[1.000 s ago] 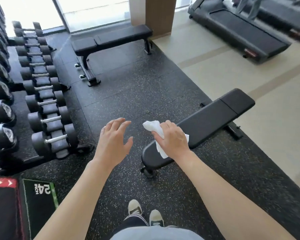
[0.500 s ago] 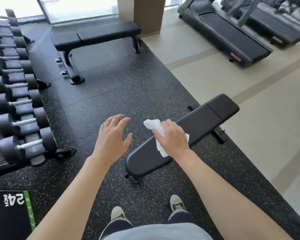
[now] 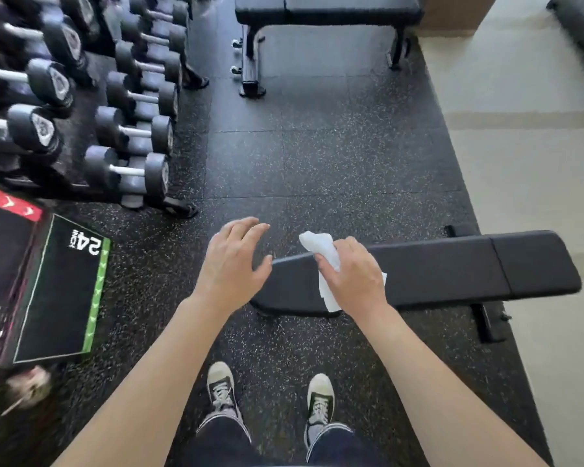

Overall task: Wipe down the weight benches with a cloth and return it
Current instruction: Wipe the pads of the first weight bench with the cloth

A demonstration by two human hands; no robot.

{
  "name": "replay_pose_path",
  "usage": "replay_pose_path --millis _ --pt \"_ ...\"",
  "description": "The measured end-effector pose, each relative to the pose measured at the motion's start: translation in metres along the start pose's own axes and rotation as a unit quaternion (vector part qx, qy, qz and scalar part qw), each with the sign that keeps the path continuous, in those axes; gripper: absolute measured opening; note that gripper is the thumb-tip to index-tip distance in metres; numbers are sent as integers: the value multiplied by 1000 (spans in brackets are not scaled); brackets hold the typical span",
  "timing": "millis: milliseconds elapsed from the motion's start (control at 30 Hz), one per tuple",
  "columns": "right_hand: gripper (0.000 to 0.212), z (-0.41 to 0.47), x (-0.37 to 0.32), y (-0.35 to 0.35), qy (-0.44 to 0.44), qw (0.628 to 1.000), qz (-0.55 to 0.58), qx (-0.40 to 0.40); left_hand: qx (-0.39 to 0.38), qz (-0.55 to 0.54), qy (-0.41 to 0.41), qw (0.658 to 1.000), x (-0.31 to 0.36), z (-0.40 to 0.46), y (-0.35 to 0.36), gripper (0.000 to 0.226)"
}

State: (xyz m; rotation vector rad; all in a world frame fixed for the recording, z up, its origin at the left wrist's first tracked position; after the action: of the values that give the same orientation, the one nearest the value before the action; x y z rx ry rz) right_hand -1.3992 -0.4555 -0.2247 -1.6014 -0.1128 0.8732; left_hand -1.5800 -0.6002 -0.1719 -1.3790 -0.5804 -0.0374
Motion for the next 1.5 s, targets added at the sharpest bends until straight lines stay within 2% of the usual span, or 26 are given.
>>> replay_pose_path --millis 167,467,700,967,1100,1233,1500 --pt "40 -13 15 51 -21 999 24 -31 -11 -14 -34 999 -12 -21 49 56" --pt "44 -13 38 179 -41 998 20 -41 14 -33 -70 997 -102 -39 161 57" --pt "43 18 63 287 -49 998 35 11 45 -56 -87 994 -180 -45 275 58" --pt "41 52 91 379 -103 992 -6 78 76 -67 -78 992 -255 -54 398 55" --pt "42 54 107 420 -120 989 -27 88 98 -75 -58 991 -281 -54 438 53" --pt "43 57 101 461 -162 984 -62 35 86 -89 -36 992 -290 -61 471 55" --pt "41 60 93 481 -164 982 -80 42 61 -133 -11 989 -307 -65 471 63"
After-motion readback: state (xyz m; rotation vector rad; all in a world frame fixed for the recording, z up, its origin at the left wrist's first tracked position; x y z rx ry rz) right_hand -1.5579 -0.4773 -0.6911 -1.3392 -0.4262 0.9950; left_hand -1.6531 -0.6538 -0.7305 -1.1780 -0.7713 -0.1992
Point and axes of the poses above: each hand's wrist, its own z-axis towards the middle knuckle, its own y-axis out of the palm, x = y × z, the point moved 5 cm from there along z, towards the middle knuckle, and after that the axes turned 8 degrees about y, right-handed, at the moved point
